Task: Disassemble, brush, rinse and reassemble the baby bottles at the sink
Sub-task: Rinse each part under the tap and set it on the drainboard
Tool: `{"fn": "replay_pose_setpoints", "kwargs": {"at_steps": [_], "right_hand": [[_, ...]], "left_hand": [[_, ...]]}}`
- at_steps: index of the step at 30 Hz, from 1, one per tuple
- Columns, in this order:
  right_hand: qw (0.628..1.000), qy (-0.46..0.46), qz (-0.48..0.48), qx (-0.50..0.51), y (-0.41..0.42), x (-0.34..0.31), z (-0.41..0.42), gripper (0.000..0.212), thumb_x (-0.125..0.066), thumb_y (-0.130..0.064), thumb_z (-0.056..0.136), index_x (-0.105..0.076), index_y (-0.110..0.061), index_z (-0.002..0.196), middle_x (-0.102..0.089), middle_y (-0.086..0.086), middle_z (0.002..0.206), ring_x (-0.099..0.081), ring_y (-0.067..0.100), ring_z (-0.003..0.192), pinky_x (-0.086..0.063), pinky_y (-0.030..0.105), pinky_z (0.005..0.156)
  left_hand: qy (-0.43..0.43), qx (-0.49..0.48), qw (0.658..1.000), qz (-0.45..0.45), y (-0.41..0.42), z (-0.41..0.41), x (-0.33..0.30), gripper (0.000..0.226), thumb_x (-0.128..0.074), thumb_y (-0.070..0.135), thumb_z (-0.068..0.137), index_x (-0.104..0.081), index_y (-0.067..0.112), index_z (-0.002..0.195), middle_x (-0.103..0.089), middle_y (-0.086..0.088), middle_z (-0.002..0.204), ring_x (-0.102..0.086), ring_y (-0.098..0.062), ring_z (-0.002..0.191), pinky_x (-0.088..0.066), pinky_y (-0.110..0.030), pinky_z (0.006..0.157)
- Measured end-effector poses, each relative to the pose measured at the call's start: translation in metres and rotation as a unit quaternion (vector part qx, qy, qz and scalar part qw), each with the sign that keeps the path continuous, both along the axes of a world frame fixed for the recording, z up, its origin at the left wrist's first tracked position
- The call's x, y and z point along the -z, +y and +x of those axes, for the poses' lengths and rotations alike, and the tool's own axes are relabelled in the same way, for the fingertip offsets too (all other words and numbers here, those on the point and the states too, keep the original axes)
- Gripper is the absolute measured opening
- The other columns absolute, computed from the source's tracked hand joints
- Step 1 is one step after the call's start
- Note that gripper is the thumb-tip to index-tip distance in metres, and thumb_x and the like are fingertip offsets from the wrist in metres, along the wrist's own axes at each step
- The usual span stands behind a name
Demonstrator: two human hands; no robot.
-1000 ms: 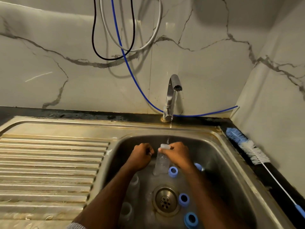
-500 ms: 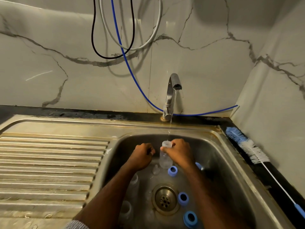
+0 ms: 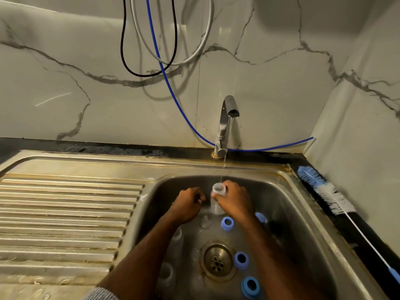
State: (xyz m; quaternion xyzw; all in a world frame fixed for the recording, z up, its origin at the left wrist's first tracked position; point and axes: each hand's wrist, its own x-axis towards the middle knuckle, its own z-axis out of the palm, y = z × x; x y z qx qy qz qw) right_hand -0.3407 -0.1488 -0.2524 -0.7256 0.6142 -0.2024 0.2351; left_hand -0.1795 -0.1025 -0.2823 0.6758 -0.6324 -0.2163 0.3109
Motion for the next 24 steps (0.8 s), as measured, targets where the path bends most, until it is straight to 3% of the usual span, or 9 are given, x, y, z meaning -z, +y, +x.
{"fn": "replay_pose_setpoints", "kwargs": {"at_steps": [3, 6, 13, 17, 19, 22, 24], "right_hand": [[0.999, -0.015, 0.046, -0.002, -0.002, -0.001, -0.003, 0.027, -0.067, -0.048, 0.088, -0.068, -0.022, 0.085, -0.068, -0.001, 0.081, -0.065, 0.015, 0.077, -0.053, 0.033, 0.071], [0.999, -0.031, 0.013, -0.011, -0.004, 0.001, -0.002, 0.023, -0.069, -0.045, 0.088, -0.068, -0.024, 0.098, -0.069, -0.004, 0.09, -0.065, 0.014, 0.084, -0.055, 0.033, 0.078], [0.998, -0.062, 0.031, -0.009, -0.005, 0.002, -0.002, 0.023, -0.067, -0.044, 0.091, -0.068, -0.021, 0.089, -0.068, -0.004, 0.082, -0.065, 0.012, 0.078, -0.055, 0.031, 0.073], [0.996, -0.086, 0.023, -0.005, -0.007, -0.002, -0.005, 0.023, -0.065, -0.042, 0.094, -0.069, -0.021, 0.1, -0.068, -0.004, 0.088, -0.066, 0.014, 0.083, -0.055, 0.031, 0.073], [0.989, -0.138, 0.054, 0.02, -0.01, 0.0, -0.006, 0.029, -0.061, -0.043, 0.095, -0.071, -0.017, 0.1, -0.071, 0.0, 0.086, -0.068, 0.017, 0.078, -0.06, 0.036, 0.074], [0.96, -0.256, 0.099, 0.064, -0.007, 0.003, -0.01, 0.031, -0.054, -0.044, 0.1, -0.065, -0.017, 0.112, -0.071, 0.004, 0.09, -0.064, 0.011, 0.064, -0.051, 0.025, 0.053], [0.935, -0.321, 0.131, 0.076, -0.003, 0.005, -0.012, 0.026, -0.051, -0.043, 0.102, -0.058, -0.024, 0.118, -0.07, 0.005, 0.096, -0.062, 0.012, 0.061, -0.048, 0.024, 0.051]], "left_hand": [[0.0, 0.004, 1.0, 0.003, -0.001, -0.001, 0.001, 0.021, -0.055, 0.001, 0.095, -0.066, 0.017, 0.103, -0.065, 0.001, 0.1, -0.062, -0.01, 0.095, -0.054, -0.025, 0.086], [0.004, 0.009, 1.0, -0.002, 0.0, -0.001, 0.001, 0.022, -0.054, 0.0, 0.095, -0.064, 0.018, 0.103, -0.065, 0.001, 0.1, -0.062, -0.011, 0.094, -0.054, -0.025, 0.085], [0.003, 0.012, 1.0, 0.002, -0.001, -0.002, 0.001, 0.019, -0.055, 0.003, 0.096, -0.064, 0.018, 0.104, -0.066, 0.001, 0.101, -0.063, -0.011, 0.095, -0.056, -0.028, 0.087], [0.008, 0.008, 1.0, 0.002, -0.002, -0.002, 0.004, 0.017, -0.059, 0.005, 0.094, -0.063, 0.018, 0.104, -0.067, 0.002, 0.098, -0.065, -0.011, 0.093, -0.057, -0.033, 0.088], [0.027, 0.005, 1.0, 0.0, -0.003, -0.001, 0.006, 0.018, -0.063, 0.01, 0.093, -0.063, 0.02, 0.109, -0.067, 0.003, 0.101, -0.065, -0.01, 0.094, -0.057, -0.032, 0.088], [0.069, 0.01, 0.998, -0.005, -0.002, -0.002, 0.004, 0.035, -0.07, 0.02, 0.092, -0.06, 0.022, 0.125, -0.067, 0.004, 0.112, -0.066, -0.01, 0.102, -0.055, -0.027, 0.088], [0.097, 0.016, 0.995, -0.016, 0.0, 0.0, 0.001, 0.04, -0.075, 0.02, 0.088, -0.062, 0.023, 0.125, -0.069, 0.004, 0.11, -0.068, -0.01, 0.099, -0.058, -0.029, 0.085]]}}
